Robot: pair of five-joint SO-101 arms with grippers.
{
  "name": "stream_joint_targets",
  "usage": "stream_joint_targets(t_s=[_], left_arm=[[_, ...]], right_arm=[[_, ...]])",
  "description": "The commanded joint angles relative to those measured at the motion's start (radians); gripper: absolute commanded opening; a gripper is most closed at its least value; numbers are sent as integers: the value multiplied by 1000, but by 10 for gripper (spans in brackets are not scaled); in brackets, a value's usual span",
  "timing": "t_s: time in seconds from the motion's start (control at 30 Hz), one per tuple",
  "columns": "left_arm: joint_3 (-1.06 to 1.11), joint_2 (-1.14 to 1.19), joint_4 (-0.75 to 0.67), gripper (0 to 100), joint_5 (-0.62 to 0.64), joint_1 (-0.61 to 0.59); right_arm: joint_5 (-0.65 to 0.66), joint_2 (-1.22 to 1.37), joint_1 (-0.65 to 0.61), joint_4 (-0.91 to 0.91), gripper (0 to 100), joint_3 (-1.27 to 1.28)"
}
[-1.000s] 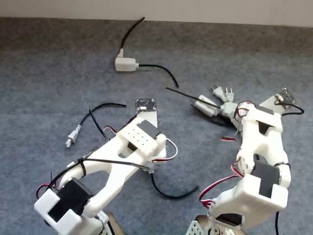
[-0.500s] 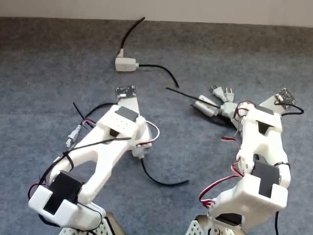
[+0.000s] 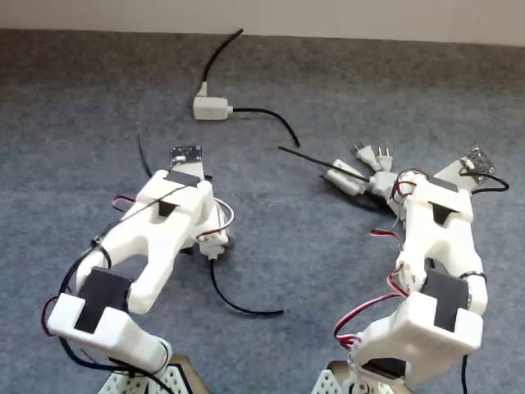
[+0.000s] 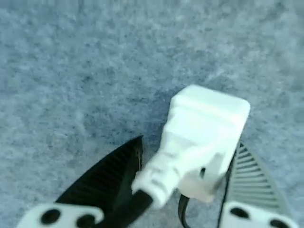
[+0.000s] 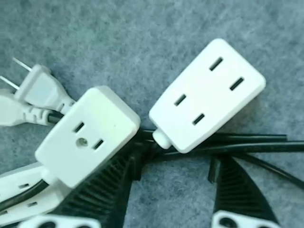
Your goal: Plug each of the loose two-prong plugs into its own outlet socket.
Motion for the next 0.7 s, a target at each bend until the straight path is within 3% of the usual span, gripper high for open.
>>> stream_joint_targets(t_s=[0.0, 0.23, 0.43, 0.67], left_arm=[[-22, 1, 21, 299, -8, -24], [-73, 1, 8, 269, -6, -5], [-193, 1, 8, 4, -12, -7], [-377, -5, -54, 6, -12, -13]], right_arm=[[14, 7, 4, -24, 246, -1], [14, 7, 4, -24, 246, -1], [14, 7, 4, -24, 246, -1], [14, 7, 4, -24, 246, -1]])
